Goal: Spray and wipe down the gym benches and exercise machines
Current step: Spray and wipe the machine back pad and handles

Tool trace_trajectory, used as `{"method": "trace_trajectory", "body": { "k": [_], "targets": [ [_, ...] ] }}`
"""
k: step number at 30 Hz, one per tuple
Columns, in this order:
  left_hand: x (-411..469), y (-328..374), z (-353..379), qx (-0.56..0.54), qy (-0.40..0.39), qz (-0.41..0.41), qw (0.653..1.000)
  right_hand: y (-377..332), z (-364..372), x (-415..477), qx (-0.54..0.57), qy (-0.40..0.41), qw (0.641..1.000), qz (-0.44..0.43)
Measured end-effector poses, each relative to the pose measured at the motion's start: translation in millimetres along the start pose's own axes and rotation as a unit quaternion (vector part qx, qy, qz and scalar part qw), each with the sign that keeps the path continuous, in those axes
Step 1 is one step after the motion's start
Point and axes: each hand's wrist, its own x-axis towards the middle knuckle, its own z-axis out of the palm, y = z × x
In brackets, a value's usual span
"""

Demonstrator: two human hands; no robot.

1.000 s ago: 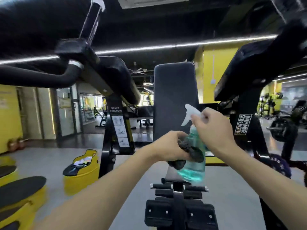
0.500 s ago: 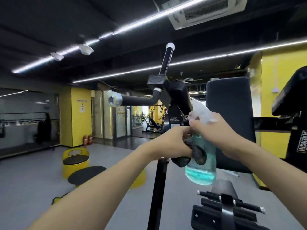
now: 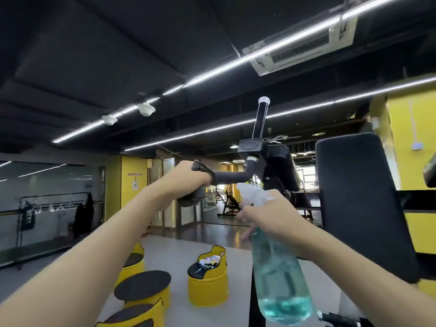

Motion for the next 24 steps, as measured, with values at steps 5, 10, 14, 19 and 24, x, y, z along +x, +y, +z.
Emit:
{"method": "trace_trajectory", "body": {
  "k": [5, 10, 14, 19, 24],
  "targets": [
    [5.9, -10.6, -3.4, -0.068, -0.042, 0.015, 0.997, -4.9, 13.7, 13.5, -0.026, 0.018, 0.999, 0.025],
    [10.8, -11.7, -2.3, -0.050, -0.043, 0.043, 0.997, 1.6, 10.3, 26.3, -0.022, 0.073, 0.994, 0.073],
    [21.0, -17.1, 1.9, -0.021, -0.032, 0.066, 0.997, 6.2, -3.0, 44.7, -0.045, 0.097, 0.992, 0.074],
    [34.0, -17.2, 12.9, 0.004, 0.039, 0.046, 0.998, 19.9, -13.0, 73.0, -0.046, 0.086, 0.990, 0.106],
    [22.0, -34.1, 6.6, -0.075, -0.087, 0.013, 0.993, 33.6, -4.3, 86.8, -0.071, 0.106, 0.986, 0.112]
  ]
}}
